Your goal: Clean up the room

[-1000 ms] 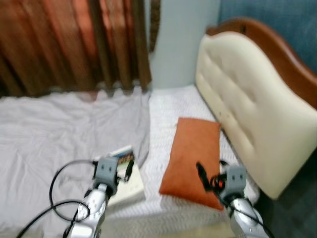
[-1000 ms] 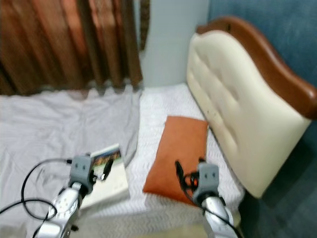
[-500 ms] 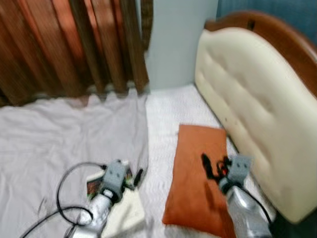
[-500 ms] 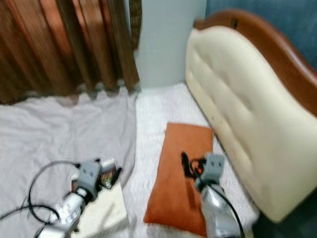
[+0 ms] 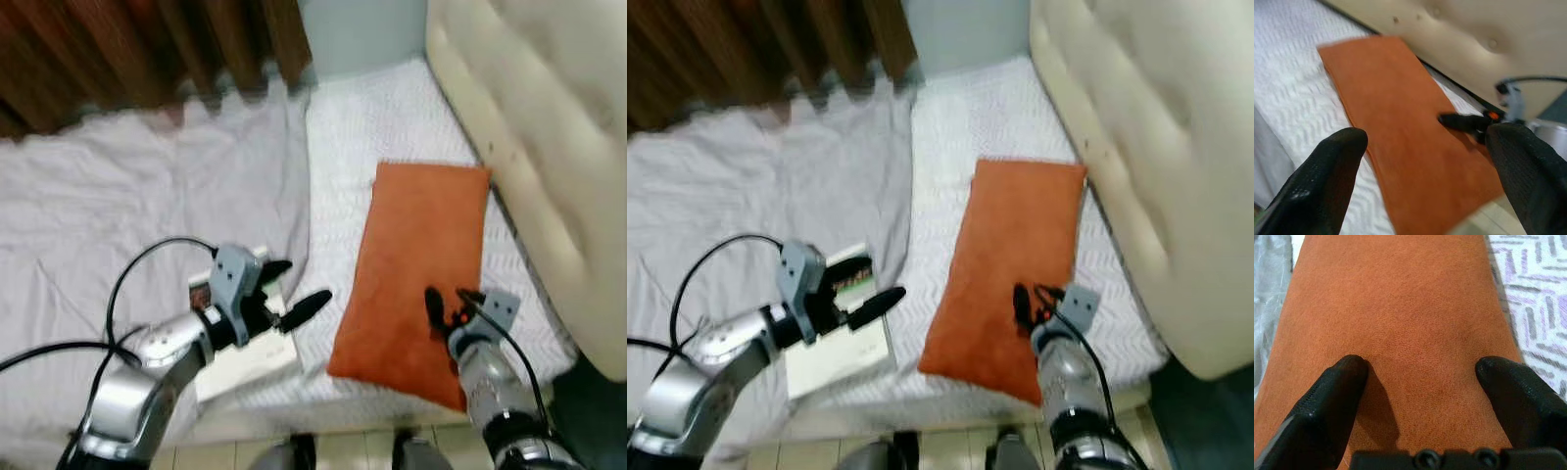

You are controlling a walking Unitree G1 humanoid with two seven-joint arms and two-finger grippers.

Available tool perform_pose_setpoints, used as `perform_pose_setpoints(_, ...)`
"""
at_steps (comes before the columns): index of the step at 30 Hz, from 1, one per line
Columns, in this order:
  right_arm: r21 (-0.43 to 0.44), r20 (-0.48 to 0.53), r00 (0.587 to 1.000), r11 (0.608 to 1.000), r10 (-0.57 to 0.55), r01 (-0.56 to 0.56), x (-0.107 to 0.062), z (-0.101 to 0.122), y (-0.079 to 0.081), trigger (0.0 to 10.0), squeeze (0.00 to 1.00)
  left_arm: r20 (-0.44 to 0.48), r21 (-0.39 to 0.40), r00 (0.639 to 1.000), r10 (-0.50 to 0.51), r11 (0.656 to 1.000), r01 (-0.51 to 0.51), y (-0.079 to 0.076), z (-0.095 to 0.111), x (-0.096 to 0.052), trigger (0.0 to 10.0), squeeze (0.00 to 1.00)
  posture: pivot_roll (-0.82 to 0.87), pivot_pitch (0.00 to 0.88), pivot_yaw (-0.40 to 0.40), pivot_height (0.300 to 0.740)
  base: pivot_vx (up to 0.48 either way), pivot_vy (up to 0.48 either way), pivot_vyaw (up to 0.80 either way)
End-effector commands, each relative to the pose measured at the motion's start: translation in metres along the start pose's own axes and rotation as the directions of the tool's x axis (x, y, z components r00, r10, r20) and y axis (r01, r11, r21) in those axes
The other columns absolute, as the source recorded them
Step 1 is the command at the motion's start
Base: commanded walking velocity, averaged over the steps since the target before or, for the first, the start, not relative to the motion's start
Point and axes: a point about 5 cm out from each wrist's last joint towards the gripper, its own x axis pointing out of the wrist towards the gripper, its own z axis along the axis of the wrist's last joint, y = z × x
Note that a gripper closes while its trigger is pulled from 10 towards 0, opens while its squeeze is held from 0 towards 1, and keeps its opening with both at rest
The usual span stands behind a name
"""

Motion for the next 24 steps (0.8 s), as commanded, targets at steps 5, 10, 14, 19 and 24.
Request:
perform_pose_setpoints(5, 0.135, -0.133, 0.991, 0.991, -0.008, 0.026, -0.003, -0.028, 0.007, 10.0, 0.00, -0.061, -0.085, 0.994, -0.093, 0.992, 0.088, -0.019, 0.002, -0.020, 10.0, 0.00, 0.13, 0.542, 0.188, 0.740, 0.000, 0.000, 0.00)
perform_pose_setpoints(10, 0.175, -0.183, 0.983, 0.984, 0.006, 0.026, -0.002, -0.033, 0.009, 10.0, 0.00, -0.150, -0.220, 0.975, -0.162, 0.967, 0.127, -0.033, -0.026, -0.033, 10.0, 0.00, 0.11, 0.556, 0.162, 0.740, 0.000, 0.000, 0.00)
perform_pose_setpoints(14, 0.158, -0.193, 0.981, 0.987, 0.008, 0.023, -0.001, -0.031, 0.008, 10.0, 0.00, -0.182, -0.310, 0.976, -0.118, 0.949, 0.056, -0.033, -0.054, -0.031, 10.0, 0.00, 0.08, 0.572, 0.129, 0.740, 0.000, 0.000, 0.00)
perform_pose_setpoints(19, 0.140, -0.198, 0.980, 0.990, 0.004, 0.025, 0.000, -0.028, 0.003, 3.2, 0.00, -0.143, -0.372, 0.987, -0.070, 0.928, 0.012, -0.028, -0.069, -0.018, 10.0, 0.00, 0.05, 0.583, 0.096, 0.740, 0.000, 0.000, 0.00)
perform_pose_setpoints(24, 0.138, -0.196, 0.981, 0.990, 0.002, 0.026, 0.001, -0.025, 0.001, 0.0, 0.00, -0.152, -0.399, 0.986, -0.072, 0.917, 0.006, -0.027, -0.081, -0.008, 10.0, 0.00, 0.04, 0.586, 0.078, 0.740, 0.000, 0.000, 0.00)
